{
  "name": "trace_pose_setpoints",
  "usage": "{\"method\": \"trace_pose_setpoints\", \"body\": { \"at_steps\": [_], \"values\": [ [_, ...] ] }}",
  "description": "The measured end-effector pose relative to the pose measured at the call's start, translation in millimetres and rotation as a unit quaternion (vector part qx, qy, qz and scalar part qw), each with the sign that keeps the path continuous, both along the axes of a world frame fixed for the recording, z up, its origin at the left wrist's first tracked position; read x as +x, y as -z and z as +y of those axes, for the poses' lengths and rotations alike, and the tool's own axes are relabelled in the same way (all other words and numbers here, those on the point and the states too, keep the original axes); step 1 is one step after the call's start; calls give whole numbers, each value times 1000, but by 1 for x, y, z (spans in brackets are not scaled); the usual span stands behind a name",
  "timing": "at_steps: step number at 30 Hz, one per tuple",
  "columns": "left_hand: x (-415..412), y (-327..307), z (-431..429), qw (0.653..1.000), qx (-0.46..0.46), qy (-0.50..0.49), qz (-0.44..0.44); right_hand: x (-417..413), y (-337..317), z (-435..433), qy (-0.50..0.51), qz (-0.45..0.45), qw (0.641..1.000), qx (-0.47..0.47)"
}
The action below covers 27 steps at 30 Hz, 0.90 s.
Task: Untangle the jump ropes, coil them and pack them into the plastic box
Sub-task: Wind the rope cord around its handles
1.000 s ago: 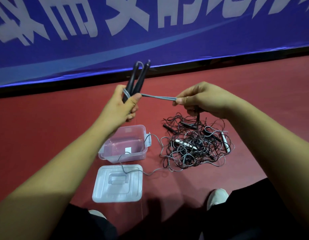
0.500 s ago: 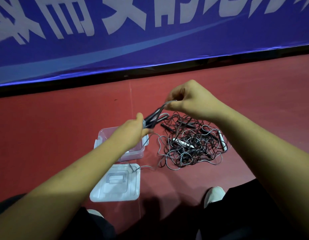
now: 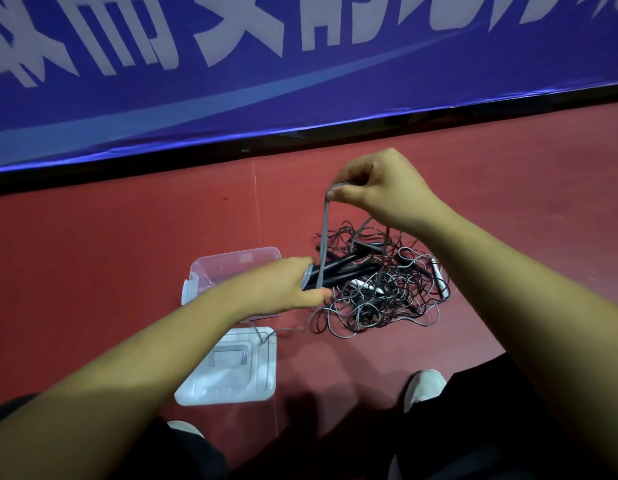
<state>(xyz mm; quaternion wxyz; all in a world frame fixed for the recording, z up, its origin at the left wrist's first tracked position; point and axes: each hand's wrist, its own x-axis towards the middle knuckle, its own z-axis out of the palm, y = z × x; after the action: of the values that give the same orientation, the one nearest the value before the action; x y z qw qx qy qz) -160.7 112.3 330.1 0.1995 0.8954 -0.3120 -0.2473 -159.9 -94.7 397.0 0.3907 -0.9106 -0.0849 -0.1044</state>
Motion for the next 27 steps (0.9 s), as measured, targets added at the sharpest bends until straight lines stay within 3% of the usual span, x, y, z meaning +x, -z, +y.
{"method": "trace_pose_setpoints", "body": {
  "at_steps": [5,8,11,15,22,27],
  "values": [
    [-12,-17,3,995,-84,41,22,3,3,-12,-7,44,999,25],
    [-15,-23,6,974,-192,-3,123,4,10,-16,-27,80,993,81],
    [-9,-30,15,889,-360,-75,273,8,17,-19,-38,101,987,121],
    [5,-41,24,805,-483,-123,321,10,23,-9,-75,163,975,132],
    [20,-50,35,777,-523,-166,309,7,23,-1,-111,199,964,134],
    [36,-50,46,739,-546,-237,313,-1,21,7,-123,187,971,86]
  ]
}}
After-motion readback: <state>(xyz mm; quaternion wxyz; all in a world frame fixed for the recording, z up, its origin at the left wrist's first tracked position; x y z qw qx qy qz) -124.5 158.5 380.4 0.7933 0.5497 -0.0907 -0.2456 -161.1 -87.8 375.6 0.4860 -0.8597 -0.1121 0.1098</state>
